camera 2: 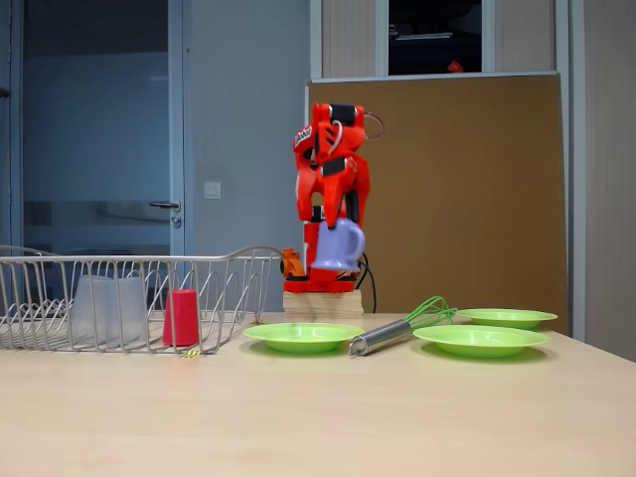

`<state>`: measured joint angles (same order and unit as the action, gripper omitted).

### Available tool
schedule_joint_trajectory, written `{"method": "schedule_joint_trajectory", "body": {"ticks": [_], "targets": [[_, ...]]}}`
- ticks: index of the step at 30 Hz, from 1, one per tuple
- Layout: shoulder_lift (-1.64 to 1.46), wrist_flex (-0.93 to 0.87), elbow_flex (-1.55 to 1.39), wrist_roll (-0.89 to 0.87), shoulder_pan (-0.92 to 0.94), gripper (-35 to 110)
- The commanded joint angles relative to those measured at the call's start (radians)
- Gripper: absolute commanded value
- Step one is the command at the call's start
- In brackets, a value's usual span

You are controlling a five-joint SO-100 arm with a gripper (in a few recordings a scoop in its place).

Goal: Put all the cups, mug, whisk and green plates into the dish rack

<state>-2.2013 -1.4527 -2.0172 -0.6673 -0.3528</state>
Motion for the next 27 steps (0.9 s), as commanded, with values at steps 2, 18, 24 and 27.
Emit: {"method": "schedule_joint_trajectory", "body": {"ticks": [2, 18, 24, 27], "targets": [[0.052, -0.080, 0.242, 0.267, 0.126, 10], [0.554, -0.209, 0.959, 0.900, 0.584, 10], [0.807, -0.225, 1.164, 1.034, 0.709, 10], [0.913, -0.224, 1.230, 1.063, 0.741, 10]]}}
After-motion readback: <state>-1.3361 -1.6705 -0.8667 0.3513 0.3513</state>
